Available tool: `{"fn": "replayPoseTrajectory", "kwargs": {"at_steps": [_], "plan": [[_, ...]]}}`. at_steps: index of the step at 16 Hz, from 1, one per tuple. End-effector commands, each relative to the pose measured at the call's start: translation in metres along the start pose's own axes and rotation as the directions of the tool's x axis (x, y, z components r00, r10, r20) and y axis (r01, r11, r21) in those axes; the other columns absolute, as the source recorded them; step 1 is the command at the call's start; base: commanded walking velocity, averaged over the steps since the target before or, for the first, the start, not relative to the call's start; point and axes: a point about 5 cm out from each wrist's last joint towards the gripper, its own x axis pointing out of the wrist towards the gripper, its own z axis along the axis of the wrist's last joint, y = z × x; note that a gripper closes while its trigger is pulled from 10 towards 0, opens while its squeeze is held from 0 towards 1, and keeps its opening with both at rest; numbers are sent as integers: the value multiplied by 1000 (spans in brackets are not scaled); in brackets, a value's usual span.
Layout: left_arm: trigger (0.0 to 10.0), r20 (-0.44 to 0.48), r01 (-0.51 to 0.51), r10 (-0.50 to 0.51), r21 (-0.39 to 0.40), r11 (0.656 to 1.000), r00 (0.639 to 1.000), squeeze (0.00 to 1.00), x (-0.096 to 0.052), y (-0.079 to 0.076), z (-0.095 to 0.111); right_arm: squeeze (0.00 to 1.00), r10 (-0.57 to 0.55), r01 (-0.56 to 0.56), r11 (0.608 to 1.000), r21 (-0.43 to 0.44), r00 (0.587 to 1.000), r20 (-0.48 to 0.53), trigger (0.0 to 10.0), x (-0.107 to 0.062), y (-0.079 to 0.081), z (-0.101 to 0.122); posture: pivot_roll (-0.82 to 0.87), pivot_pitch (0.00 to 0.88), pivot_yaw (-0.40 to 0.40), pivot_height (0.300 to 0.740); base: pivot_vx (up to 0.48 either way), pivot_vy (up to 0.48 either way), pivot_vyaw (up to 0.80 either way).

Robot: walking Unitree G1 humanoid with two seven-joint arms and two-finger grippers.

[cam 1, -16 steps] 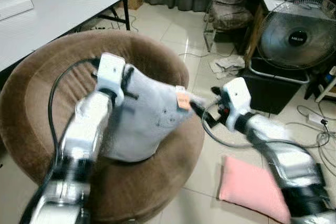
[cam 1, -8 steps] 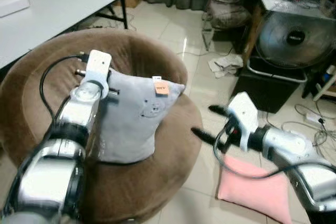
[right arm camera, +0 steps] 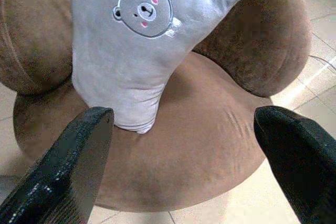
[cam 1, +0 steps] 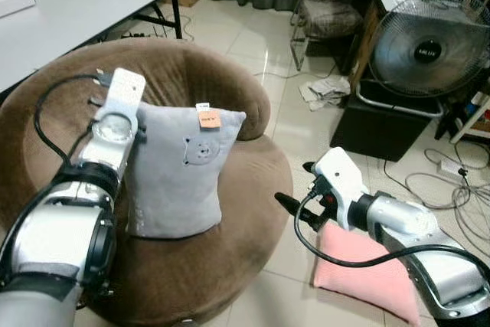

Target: Move the pillow to the sofa from floor

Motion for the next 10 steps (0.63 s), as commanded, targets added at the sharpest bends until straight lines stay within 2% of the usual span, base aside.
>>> {"fn": "replayPoseTrajectory", "kwargs": {"at_steps": [1,7,8,9,10], "plan": [[10000,46,-32,31,23,999,998,1000,1,4,12,0,-30,30,1000,-7,1000,-5,10000,-1,-3,3,-79,28,-45,740,0,0,0],[10000,89,-73,73,-1,997,993,1000,3,17,25,0,-47,47,999,-9,999,9,10000,5,-9,8,-80,1,-51,740,0,0,0],[10000,95,-76,77,-14,997,993,1000,3,18,26,0,-50,50,999,-10,999,9,10000,7,-10,8,-75,0,-47,740,0,0,0],[10000,110,-37,44,-62,997,993,1000,3,13,30,0,-60,60,998,-11,998,12,10000,8,-11,7,-70,0,-40,740,0,0,0],[10000,125,-2,13,-92,996,992,396,3,9,32,0,-69,69,998,-10,997,15,10000,8,-11,7,-70,0,-40,740,0,0,0]]}}
